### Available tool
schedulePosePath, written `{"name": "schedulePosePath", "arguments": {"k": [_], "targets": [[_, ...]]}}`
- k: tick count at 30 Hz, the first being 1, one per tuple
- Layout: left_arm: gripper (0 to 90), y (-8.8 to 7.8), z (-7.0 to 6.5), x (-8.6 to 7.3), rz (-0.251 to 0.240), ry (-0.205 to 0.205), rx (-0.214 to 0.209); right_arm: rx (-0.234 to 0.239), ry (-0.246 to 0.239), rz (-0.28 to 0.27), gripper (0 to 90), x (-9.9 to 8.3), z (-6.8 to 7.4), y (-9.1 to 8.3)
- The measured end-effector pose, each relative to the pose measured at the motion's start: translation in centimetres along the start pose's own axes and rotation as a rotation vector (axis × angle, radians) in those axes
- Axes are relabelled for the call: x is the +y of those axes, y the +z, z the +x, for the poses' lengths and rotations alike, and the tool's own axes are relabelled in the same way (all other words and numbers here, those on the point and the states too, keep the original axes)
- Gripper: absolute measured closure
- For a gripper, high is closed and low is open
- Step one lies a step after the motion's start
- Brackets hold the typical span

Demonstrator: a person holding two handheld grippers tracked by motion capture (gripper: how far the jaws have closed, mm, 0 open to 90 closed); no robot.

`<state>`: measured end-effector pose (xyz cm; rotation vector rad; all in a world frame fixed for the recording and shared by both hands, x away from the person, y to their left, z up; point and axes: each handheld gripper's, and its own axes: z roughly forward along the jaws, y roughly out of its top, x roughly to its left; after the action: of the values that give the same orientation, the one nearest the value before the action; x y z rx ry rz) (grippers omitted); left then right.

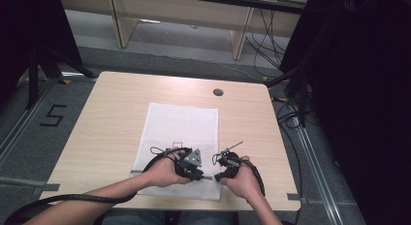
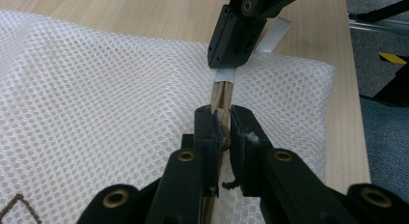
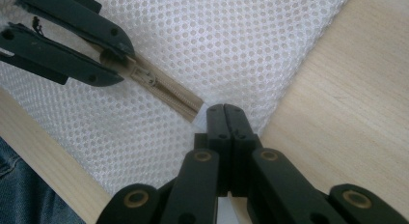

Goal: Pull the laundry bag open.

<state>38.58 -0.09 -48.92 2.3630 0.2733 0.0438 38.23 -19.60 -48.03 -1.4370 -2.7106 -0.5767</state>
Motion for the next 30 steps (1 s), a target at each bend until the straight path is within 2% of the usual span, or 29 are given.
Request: {"name": "schedulePosePath", "arguments": {"k": [1,2,3,4,5,6,9,10,11,15,17,18,19,21,23,24,25,28,29,30], "targets": [[81.8,-0.1,0.0,-0.1,0.004,0.018,0.012,0.002,-0.013,-0.004,90.0,0.0,-0.1,0.0],[81.8,-0.1,0.0,-0.2,-0.008,-0.002,0.005,0.002,-0.014,-0.005,90.0,0.0,-0.1,0.0],[81.8,-0.3,0.1,-0.3,0.004,0.004,0.008,0.002,-0.014,-0.005,90.0,0.0,-0.1,0.0],[81.8,-0.4,0.0,-0.3,-0.009,0.000,0.006,0.000,-0.002,0.001,90.0,0.0,0.0,0.0],[81.7,-0.4,0.0,-0.3,-0.015,-0.014,-0.003,-0.002,-0.017,-0.005,90.0,0.0,-0.1,0.0],[81.8,-0.5,0.1,-0.3,-0.004,0.015,0.015,0.000,-0.018,-0.001,90.0,0.0,-0.1,0.0],[81.7,-0.5,0.0,-0.4,-0.012,-0.006,0.004,0.001,-0.011,-0.005,90.0,0.0,0.0,0.0],[81.7,-0.6,0.1,-0.4,-0.009,0.009,0.005,-0.002,-0.019,-0.004,90.0,0.0,-0.1,0.1],[81.7,-0.5,0.1,-0.5,-0.009,0.005,0.004,-0.001,-0.003,-0.001,90.0,0.0,0.0,0.0],[81.8,-0.5,0.0,-0.6,-0.010,-0.009,0.002,-0.001,-0.017,-0.004,90.0,0.0,-0.1,0.0],[81.8,-0.5,0.0,-0.6,-0.008,-0.008,0.001,-0.001,-0.001,0.001,90.0,0.0,0.0,0.0],[81.8,-0.6,0.1,-0.7,0.006,0.011,0.010,0.001,-0.014,-0.007,90.0,0.0,-0.1,0.1],[81.8,-0.6,0.2,-0.7,0.002,0.012,0.008,0.003,-0.019,-0.009,90.0,0.0,-0.2,0.1],[81.8,-0.8,0.2,-0.9,-0.010,-0.025,-0.001,0.002,-0.015,-0.007,90.0,0.0,-0.1,0.1],[81.8,-0.9,0.2,-0.9,-0.006,-0.022,0.001,0.003,-0.017,-0.007,90.0,0.0,-0.1,0.1],[81.7,-0.9,0.2,-0.9,-0.004,0.001,0.003,0.001,-0.012,-0.003,90.0,0.0,-0.1,0.0],[81.8,-0.9,0.1,-1.0,-0.009,-0.013,0.001,0.002,-0.010,-0.004,90.0,0.0,-0.1,0.0],[81.8,-1.2,0.3,-1.1,0.018,0.027,0.020,0.003,-0.012,-0.004,90.0,0.0,-0.1,0.1],[81.8,-1.3,0.3,-1.2,-0.001,-0.008,0.001,0.002,-0.018,-0.009,90.0,0.0,-0.2,0.1],[81.7,-1.5,0.4,-1.3,0.002,-0.001,0.010,0.004,-0.019,-0.008,90.0,0.0,-0.2,0.1]]}}
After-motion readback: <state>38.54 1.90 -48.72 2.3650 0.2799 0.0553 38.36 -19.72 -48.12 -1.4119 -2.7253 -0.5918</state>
